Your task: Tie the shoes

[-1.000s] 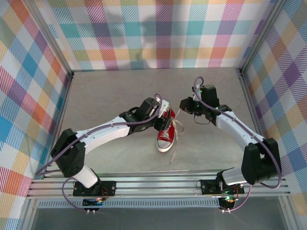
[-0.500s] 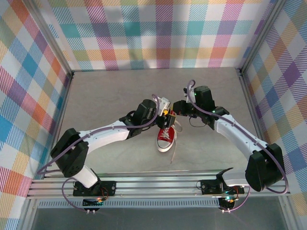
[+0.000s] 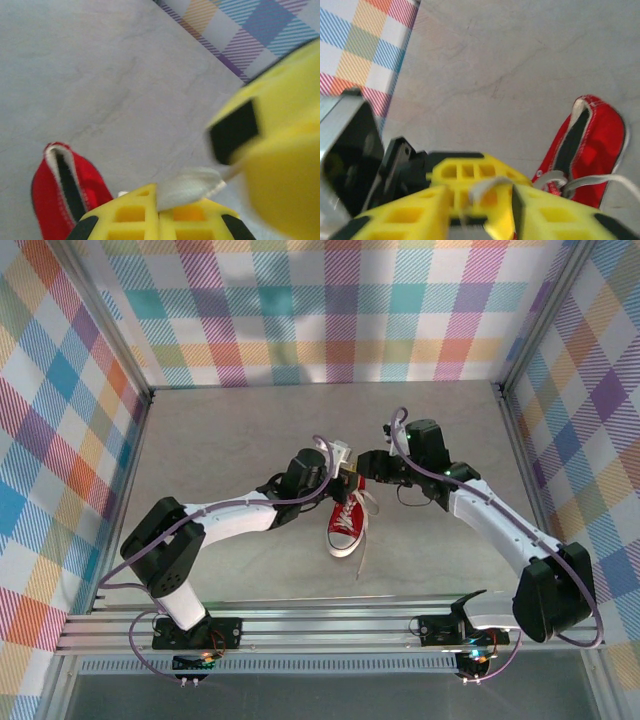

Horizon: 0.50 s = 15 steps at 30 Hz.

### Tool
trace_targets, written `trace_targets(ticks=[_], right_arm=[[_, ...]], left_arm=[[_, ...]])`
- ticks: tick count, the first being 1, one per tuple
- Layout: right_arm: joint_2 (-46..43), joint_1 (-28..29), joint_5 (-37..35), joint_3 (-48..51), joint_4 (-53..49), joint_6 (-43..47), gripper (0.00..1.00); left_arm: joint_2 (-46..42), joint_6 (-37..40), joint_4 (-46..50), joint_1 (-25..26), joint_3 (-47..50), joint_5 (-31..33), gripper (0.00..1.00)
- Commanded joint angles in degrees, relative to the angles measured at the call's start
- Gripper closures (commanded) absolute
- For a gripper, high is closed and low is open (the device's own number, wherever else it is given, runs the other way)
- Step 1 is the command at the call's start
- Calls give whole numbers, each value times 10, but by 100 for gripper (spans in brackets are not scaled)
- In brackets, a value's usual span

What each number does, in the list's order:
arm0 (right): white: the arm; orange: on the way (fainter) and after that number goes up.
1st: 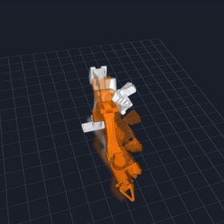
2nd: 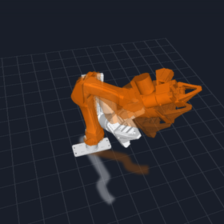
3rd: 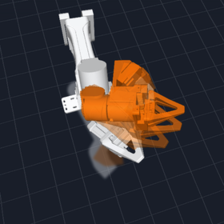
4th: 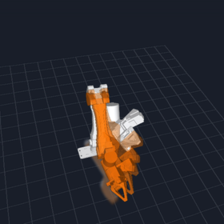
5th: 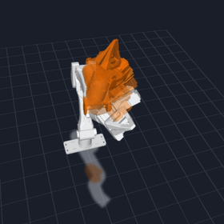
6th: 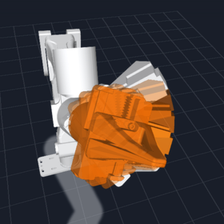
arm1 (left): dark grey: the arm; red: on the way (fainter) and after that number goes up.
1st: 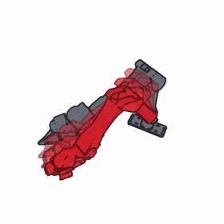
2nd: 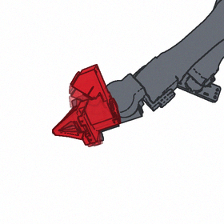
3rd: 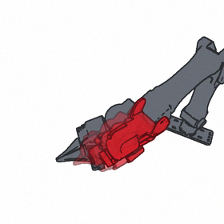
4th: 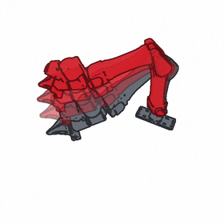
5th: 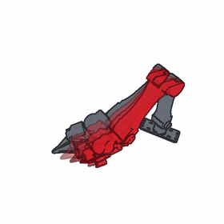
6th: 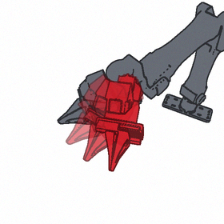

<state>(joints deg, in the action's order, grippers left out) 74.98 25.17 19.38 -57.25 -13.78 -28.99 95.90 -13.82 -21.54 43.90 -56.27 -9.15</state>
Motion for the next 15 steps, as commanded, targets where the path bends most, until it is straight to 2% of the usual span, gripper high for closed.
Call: trace_targets(ticks=[1,3,6,15], right_arm=[[-47,-1,-43,3,-57,33,49],[-55,-3,-94,15,-106,40,43],[-37,-4,-129,35,-157,48,41],[4,-1,-66,144,-64,19,41]], left_arm=[[-24,-35,-10,-22,12,2,100],[-26,-43,16,-30,11,9,100],[-32,-62,47,-46,16,28,100],[-40,-143,87,-99,32,34,100]])
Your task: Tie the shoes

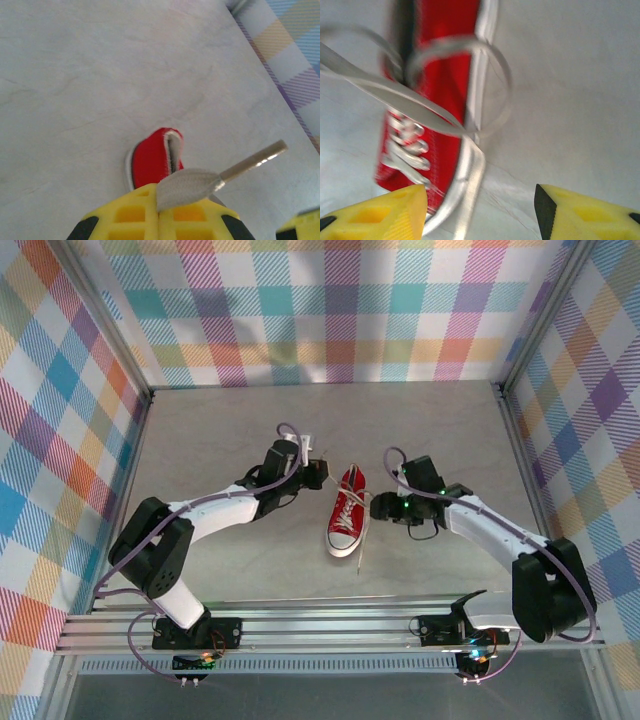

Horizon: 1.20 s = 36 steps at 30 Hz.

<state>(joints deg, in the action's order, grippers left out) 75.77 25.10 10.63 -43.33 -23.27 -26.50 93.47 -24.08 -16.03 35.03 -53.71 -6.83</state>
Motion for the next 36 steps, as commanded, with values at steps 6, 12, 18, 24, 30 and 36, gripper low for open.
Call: trace_targets(ticks=[6,12,18,24,30,36], right_arm=[[13,5,35,29,77,6,41],[55,10,47,26,122,26,41],[104,27,68,7,156,39,42],[119,34,66,2,169,48,76],[29,35,-11,22,130,68,100],[-67,34,-67,21,56,86,100]], left_arm=[[5,-84,25,-27,13,-7,100],[7,-110,35,-44,20,-5,100],[2,-117,40,-53,24,-9,100],[-18,-114,53,-66,30,-8,100],[-77,-82,100,-91,34,1,100],[-129,-44,159,-113,19,17,100]])
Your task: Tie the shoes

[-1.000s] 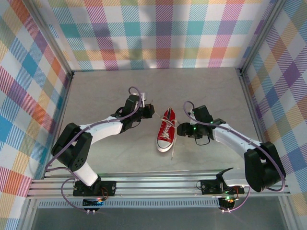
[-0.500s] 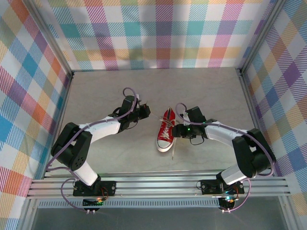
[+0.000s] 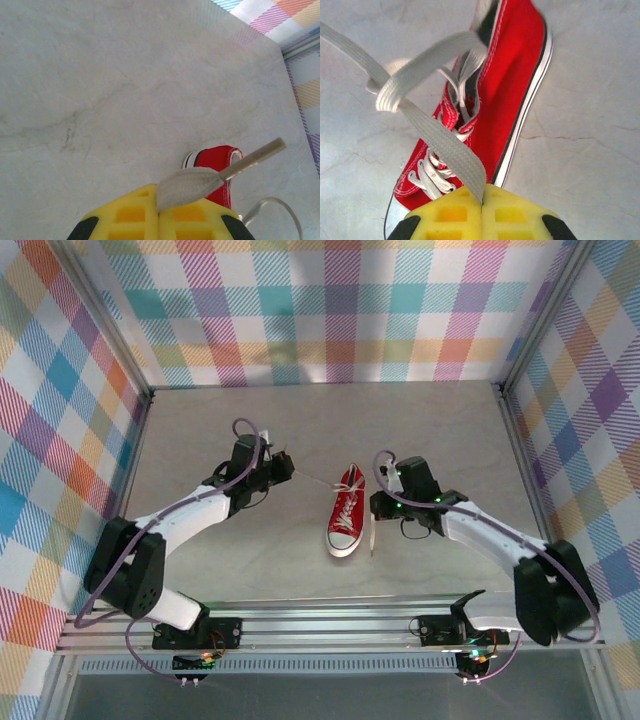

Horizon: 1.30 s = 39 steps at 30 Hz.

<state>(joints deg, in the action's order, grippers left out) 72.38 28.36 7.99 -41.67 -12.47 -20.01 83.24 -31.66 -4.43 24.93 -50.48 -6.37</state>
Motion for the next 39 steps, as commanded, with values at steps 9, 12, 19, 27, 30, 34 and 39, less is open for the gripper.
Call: trace_targets(ticks=[9,12,19,27,30,34,39], right_arm=[[-63,1,-83,-65,-152,35,100],[-64,0,-104,-87,-174,42,100],[-41,-35,-148,-117,-235,56,100],[-10,-125,-122,-109,-253,39,100],[21,-138,-113,-113,-250,39,100],[55,-147,-113,-109,-241,40,100],[86,-166,-129,-92,-224,44,100]], left_arm=[[-93,81,124,-57,-33,48,100],[-121,93,151,-76,-31,57,100],[-158,104,178,-118,-9,40,100],[-155,107,179,-147,21,24,100],[-152,110,181,-167,35,17,100],[-154,115,193,-195,56,10,100],[-152,116,189,-235,87,-17,100]])
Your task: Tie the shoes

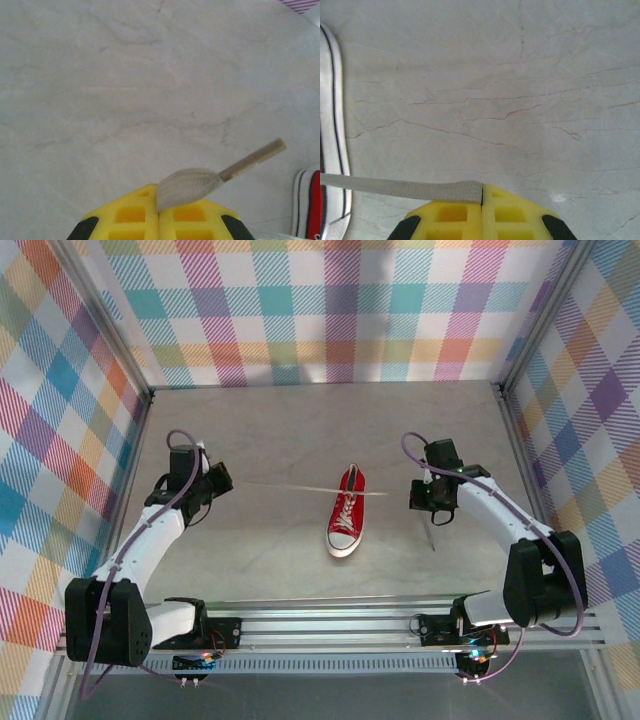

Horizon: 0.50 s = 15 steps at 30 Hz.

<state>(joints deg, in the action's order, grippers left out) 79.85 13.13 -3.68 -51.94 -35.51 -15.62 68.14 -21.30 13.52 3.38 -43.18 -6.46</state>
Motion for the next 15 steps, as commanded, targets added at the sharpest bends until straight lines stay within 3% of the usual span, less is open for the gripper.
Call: trace_targets(ticks=[1,15], right_arm=[[16,-18,-14,14,11,1,100],[38,-64,-19,38,53,-15,100]], left_arm=[[0,12,7,-25,18,-20,100],[1,0,6,-100,51,-80,100]])
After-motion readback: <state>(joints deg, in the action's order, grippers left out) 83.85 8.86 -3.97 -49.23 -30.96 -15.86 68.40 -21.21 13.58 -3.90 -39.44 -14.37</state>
